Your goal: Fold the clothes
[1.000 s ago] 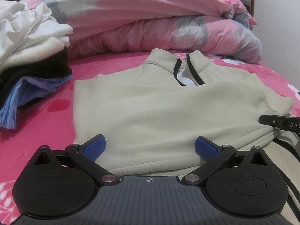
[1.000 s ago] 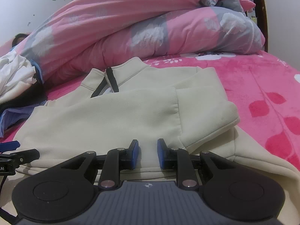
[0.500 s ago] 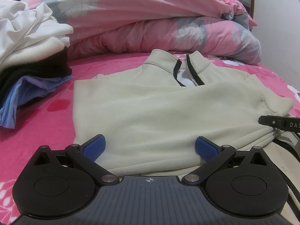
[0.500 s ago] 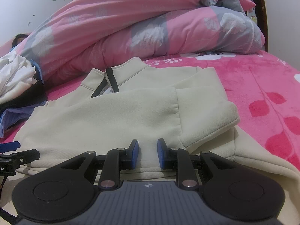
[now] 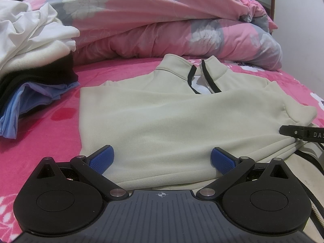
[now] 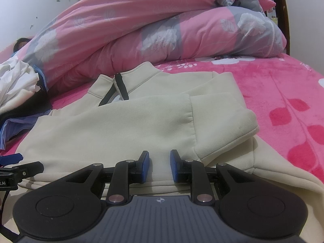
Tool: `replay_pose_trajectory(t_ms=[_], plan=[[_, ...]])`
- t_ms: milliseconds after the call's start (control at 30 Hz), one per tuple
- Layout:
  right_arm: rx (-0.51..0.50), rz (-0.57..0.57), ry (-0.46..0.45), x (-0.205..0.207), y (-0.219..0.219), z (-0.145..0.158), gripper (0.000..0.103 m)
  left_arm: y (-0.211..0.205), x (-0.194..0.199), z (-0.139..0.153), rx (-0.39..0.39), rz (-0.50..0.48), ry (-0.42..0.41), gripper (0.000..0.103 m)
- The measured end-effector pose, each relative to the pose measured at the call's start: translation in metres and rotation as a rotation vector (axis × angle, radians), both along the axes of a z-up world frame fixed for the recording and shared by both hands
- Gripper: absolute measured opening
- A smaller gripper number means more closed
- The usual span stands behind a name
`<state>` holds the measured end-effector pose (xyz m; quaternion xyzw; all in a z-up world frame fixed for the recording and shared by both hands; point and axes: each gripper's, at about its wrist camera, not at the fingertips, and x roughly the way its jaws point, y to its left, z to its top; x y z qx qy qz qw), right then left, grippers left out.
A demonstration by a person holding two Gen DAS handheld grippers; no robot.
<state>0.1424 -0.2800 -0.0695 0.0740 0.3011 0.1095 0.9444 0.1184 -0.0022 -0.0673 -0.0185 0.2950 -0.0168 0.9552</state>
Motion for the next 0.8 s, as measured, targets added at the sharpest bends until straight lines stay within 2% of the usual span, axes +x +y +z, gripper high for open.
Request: replay_pose_trajectory(t_ms=[800], plan=[[0.009,0.002,0.000,0.0004,-0.0009,-0.0002,0.024,-0.0010,-0.0012,-0.0001,0.002,0.004,0.000,0.103]])
